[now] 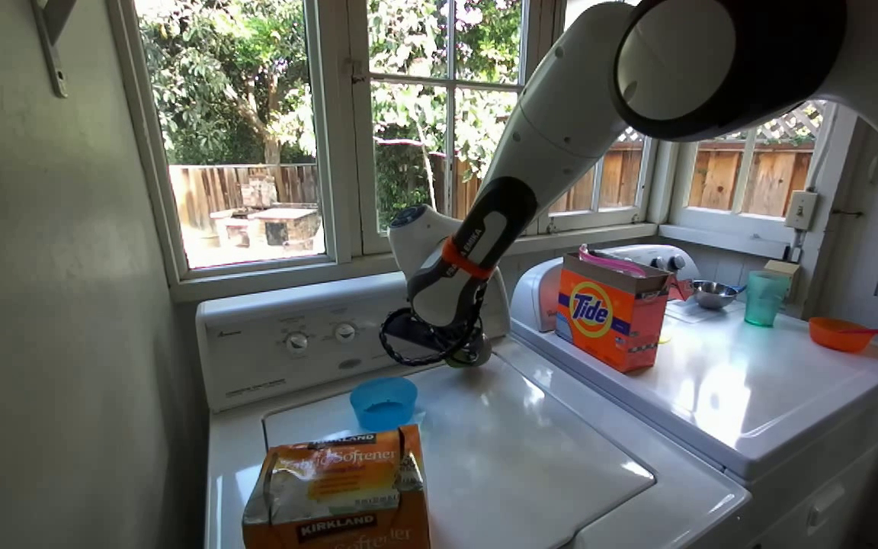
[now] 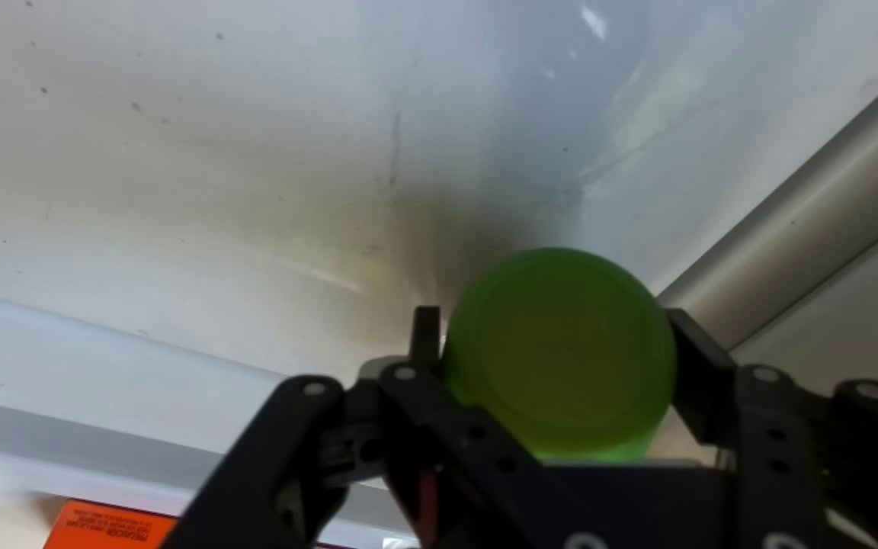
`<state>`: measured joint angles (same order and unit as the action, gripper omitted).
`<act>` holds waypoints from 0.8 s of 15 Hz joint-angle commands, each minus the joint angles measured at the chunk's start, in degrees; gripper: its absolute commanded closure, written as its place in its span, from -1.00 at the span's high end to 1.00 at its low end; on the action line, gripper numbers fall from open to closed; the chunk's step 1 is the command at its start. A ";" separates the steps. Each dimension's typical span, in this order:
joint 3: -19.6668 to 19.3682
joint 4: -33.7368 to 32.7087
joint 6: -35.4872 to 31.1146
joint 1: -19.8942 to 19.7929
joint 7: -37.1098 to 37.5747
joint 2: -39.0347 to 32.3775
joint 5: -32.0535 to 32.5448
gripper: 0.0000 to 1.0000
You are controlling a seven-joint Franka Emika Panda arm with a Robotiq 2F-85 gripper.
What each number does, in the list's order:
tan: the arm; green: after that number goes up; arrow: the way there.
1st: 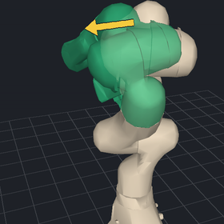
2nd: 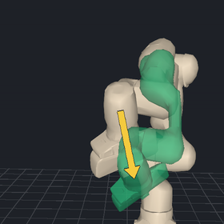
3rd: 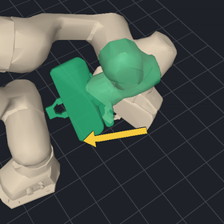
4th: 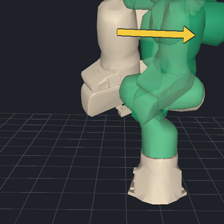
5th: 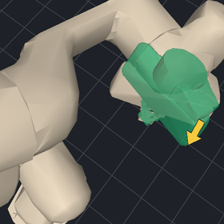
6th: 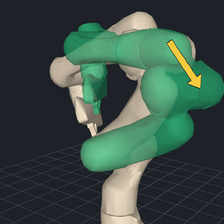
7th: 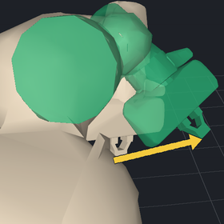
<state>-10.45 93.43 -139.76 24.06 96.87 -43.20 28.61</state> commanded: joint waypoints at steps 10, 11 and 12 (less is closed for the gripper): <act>0.88 -6.27 4.42 -0.45 -0.68 -5.34 -1.32 1.00; 1.01 -5.55 3.78 -0.70 -0.94 -4.71 -1.46 1.00; 1.37 -4.62 2.66 -1.26 -1.43 -3.96 -1.81 1.00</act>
<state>-10.17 88.87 -136.46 24.03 96.99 -47.39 28.29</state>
